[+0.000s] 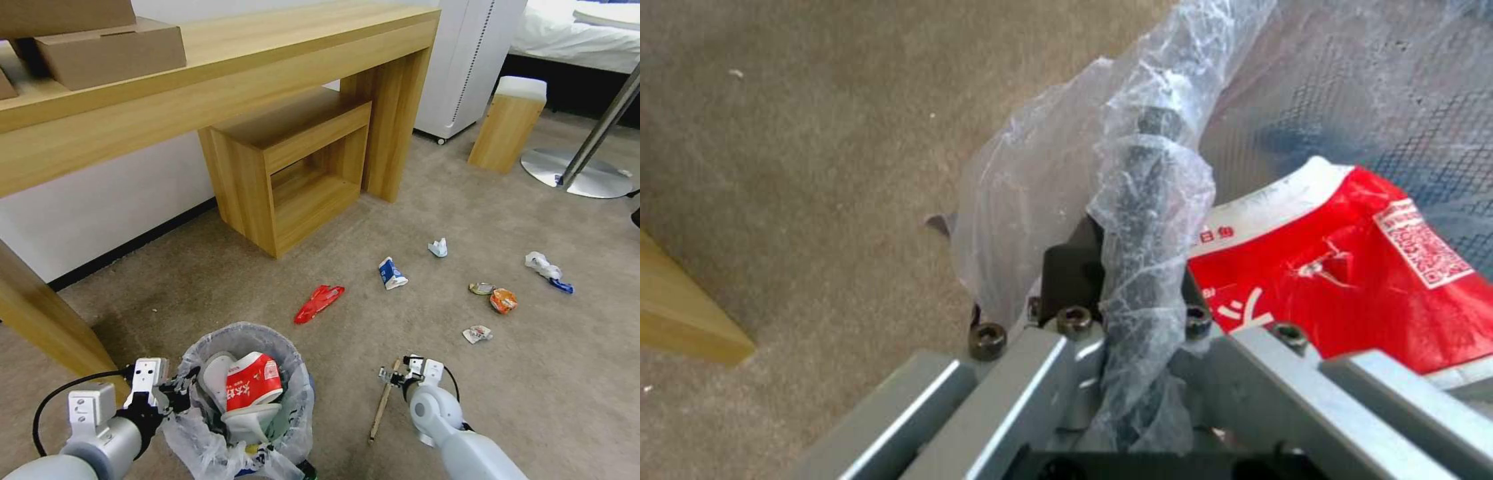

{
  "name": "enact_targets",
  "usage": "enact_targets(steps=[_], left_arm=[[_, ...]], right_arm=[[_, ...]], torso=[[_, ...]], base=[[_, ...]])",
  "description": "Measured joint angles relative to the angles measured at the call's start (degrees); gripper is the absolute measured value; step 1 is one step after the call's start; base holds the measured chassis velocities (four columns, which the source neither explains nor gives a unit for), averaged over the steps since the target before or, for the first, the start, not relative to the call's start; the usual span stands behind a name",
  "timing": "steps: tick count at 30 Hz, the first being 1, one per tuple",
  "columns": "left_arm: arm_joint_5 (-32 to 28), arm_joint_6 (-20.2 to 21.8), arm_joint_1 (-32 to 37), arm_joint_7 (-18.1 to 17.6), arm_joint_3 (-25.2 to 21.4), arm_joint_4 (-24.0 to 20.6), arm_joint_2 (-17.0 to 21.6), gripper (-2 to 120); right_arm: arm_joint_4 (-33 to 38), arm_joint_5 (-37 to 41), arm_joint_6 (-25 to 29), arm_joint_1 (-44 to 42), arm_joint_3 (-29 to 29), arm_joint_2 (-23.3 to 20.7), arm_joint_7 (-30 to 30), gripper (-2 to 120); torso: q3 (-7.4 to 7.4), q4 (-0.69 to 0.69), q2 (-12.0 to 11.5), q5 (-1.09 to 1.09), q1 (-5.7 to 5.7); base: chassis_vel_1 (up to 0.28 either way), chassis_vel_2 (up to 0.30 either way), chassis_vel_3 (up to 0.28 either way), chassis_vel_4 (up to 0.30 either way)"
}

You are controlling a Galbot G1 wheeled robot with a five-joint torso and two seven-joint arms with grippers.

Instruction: Pick up the trash bin and place the garbage on the floor into it.

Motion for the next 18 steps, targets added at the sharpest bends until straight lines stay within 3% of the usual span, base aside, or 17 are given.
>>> enact_targets(steps=[4,18], left_arm=[[0.7,-0.4,-0.1,-0.2,1.7,0.9,0.7,0],[1.9,-0.7,-0.1,-0.1,3.4,1.5,0.0,0]], right_arm=[[-1.3,1.7,-1.1,1.2,-0.7,1.3,1.8,100],[-0.6,3.0,-2.4,0.3,-0.2,-1.6,4.2,100]], torso=[[0.0,0.01,0.0,-0.01,0.0],[-0.01,0.0,0.0,0.0,0.0]], base=[[0.0,0.0,0.0,0.0],[0.0,0.0,0.0,0.0]])
